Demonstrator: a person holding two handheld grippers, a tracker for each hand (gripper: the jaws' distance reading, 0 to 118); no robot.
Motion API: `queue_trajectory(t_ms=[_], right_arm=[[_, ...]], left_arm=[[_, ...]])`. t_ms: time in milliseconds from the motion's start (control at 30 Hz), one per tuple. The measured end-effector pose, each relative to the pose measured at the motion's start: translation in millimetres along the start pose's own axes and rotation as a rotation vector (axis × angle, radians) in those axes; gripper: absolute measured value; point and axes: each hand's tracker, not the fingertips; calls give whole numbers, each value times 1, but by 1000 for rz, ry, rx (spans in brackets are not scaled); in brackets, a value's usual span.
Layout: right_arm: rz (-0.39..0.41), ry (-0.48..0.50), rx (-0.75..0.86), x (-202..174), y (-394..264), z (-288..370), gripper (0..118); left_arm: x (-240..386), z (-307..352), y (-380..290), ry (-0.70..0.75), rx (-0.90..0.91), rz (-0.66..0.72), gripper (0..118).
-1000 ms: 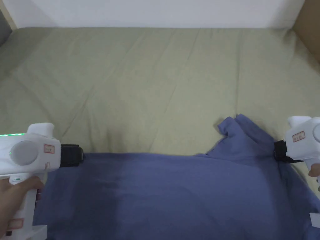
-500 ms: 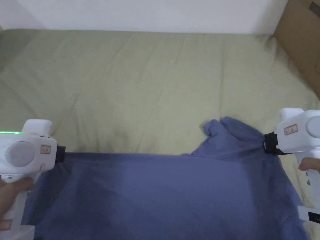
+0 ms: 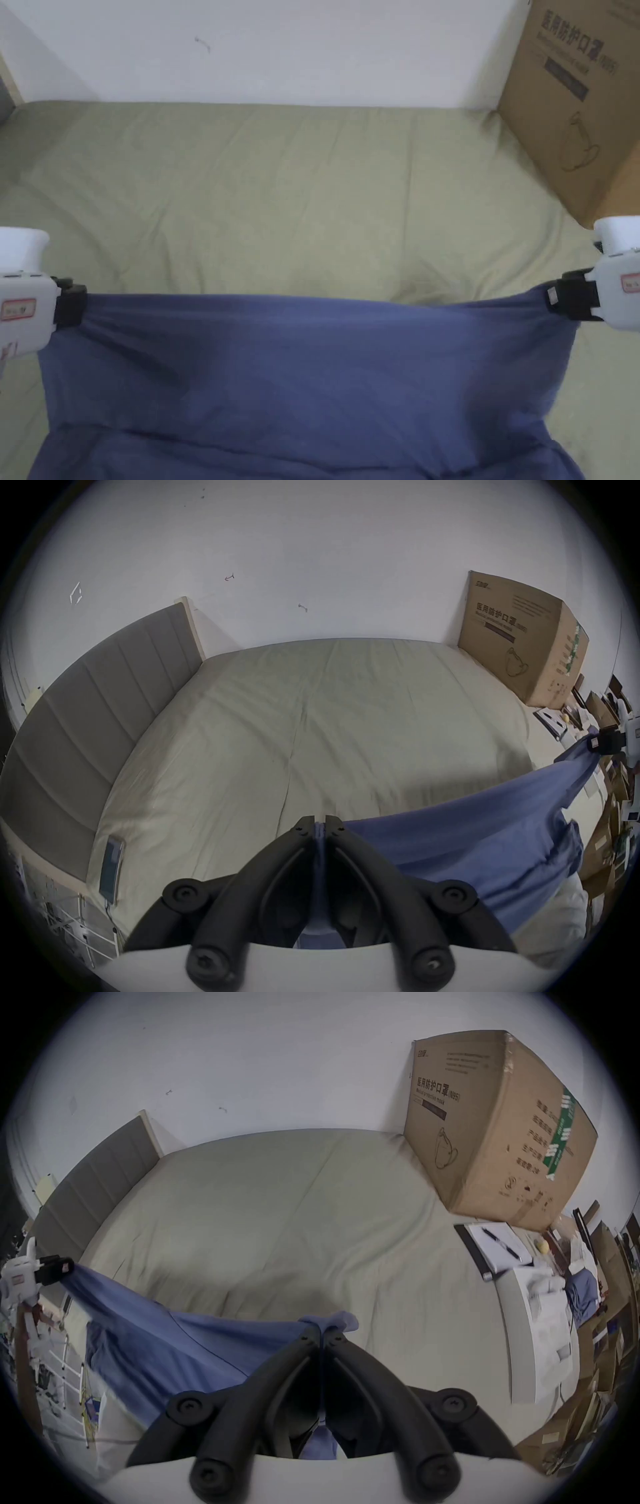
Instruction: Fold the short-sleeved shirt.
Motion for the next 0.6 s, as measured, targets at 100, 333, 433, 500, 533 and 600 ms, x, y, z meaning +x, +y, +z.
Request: queue_trajectory(t_ms=[100,333,433,500,533,600], right_arm=[[15,18,-35,-4,-49,20,1],[-64,96,-185,-15,-165,10,1],[-88,39,-224,-21,-197,-10,1],[-124,44,-216,-24,-209,-16,1],[-134,53,-203,-25,-213,-15,7],[-139,63,-194,-24,-214,-16,56]], left_arm=[[-5,24,-36,-5,-16,13,3],[-12,30,-132,33,-143,110,3],[-10,19,-161,-8,-180,140,3],[-12,11,-174,3,-202,155,3],[-12,8,-179,1,-227,168,3],[-15,8,-185,-3,-212,241,15]])
